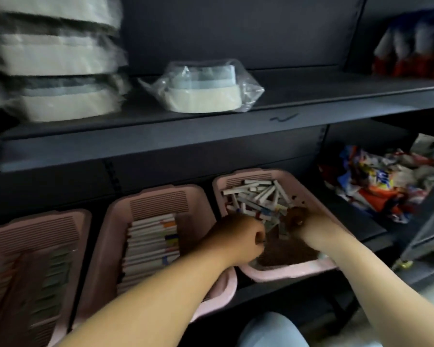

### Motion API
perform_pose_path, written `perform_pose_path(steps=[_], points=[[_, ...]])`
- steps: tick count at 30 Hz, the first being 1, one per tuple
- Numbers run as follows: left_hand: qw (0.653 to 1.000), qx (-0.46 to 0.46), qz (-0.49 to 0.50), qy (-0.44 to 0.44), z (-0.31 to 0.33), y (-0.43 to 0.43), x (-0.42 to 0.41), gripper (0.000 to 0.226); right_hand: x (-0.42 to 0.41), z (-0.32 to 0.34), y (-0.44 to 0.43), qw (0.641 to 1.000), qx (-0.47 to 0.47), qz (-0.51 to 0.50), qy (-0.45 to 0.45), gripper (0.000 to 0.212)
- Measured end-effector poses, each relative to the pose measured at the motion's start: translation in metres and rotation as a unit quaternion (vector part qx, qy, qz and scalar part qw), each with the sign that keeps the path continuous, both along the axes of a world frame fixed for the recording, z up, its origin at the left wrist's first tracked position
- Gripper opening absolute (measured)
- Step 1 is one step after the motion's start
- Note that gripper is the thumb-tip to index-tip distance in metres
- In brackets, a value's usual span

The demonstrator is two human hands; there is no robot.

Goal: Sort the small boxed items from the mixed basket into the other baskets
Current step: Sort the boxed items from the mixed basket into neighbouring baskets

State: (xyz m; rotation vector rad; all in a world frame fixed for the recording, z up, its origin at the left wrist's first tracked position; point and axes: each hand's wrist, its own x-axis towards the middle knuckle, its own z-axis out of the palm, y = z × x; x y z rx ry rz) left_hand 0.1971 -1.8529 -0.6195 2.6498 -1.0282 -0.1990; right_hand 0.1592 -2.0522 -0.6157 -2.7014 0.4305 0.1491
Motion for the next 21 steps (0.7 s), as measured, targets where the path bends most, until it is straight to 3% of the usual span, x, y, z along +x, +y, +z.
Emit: perform_pose_path(steps=[5, 11, 14, 17, 21], points=[[0.993, 0.103, 0.061, 0.004, -0.016, -0.031, 0.017, 0.03, 0.016, -0.016, -0.011, 0.996, -0.016, 0.029, 0.085, 0.054], [0.949, 0.275, 0.105, -0.109, -0.038, -0.06, 0.027, 0.048, 0.025, -0.041, -0.018, 0.989, -0.072, 0.06, 0.11, 0.075], [0.932, 0.324, 0.104, -0.126, -0.042, -0.065, 0.029, 0.052, 0.023, -0.043, -0.016, 0.991, -0.072, 0.058, 0.098, 0.074], [0.929, 0.334, 0.085, -0.135, -0.044, -0.066, 0.029, 0.049, 0.027, -0.045, -0.017, 0.985, -0.092, 0.093, 0.113, 0.073], [0.967, 0.231, 0.073, -0.082, -0.04, -0.058, 0.028, 0.038, 0.027, -0.045, -0.02, 0.981, -0.106, 0.113, 0.115, 0.072]])
